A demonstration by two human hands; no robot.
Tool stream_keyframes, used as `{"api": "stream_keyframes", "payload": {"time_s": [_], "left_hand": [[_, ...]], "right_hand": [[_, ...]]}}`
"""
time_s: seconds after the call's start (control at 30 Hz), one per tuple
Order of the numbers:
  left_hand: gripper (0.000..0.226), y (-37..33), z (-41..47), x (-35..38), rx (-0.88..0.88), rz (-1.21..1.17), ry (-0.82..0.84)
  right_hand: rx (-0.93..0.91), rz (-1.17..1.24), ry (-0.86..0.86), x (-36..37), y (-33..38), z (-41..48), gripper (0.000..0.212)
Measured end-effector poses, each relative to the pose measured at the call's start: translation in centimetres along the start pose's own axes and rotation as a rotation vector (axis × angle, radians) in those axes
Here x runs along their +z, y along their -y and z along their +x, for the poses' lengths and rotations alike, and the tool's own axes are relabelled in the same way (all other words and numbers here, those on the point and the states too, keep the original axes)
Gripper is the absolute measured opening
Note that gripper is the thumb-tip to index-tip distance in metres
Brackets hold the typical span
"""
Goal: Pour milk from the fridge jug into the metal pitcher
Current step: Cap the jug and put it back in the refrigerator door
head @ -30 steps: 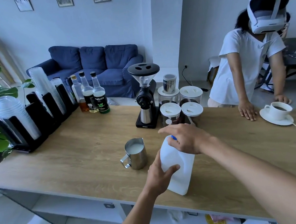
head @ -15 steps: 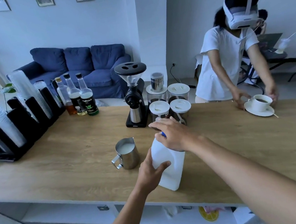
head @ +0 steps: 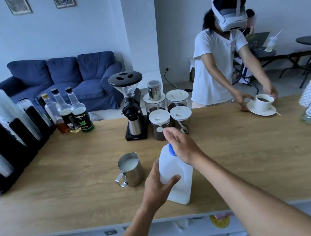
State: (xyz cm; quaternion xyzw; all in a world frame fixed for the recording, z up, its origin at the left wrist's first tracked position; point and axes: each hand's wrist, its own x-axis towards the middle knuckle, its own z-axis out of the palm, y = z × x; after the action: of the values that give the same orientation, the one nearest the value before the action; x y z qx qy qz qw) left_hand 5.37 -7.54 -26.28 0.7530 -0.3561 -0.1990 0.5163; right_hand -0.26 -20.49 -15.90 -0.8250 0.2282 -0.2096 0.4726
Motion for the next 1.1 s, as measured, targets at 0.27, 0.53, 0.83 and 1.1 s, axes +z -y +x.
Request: {"api": "stream_keyframes", "payload": {"time_s": [0.27,0.53,0.83,1.1], "left_hand": [[0.097,2.1,3.7,-1.7,-0.041,-0.243,0.341],[0.071,1.4,4.1,0.8,0.001,-0.114,0.35],[0.073,-4.5,1.7,6.7,0.084,-0.182,0.768],[0.068,-12.3,-8.8,19.6,0.361,-0.056,0.998]], "right_hand": [[0.198,0.122,-0.378,3.0,-7.2,-8.6,0.063],[0.183,-0.239,-0.439,3.4,-7.3,-11.3,0.029],[0.324,-0.295,-0.58,-3.2,-6.1,-18.7,0.022],[0.556,-0.401,-0.784,-10.6,-6.8,-35.1,0.025]]}}
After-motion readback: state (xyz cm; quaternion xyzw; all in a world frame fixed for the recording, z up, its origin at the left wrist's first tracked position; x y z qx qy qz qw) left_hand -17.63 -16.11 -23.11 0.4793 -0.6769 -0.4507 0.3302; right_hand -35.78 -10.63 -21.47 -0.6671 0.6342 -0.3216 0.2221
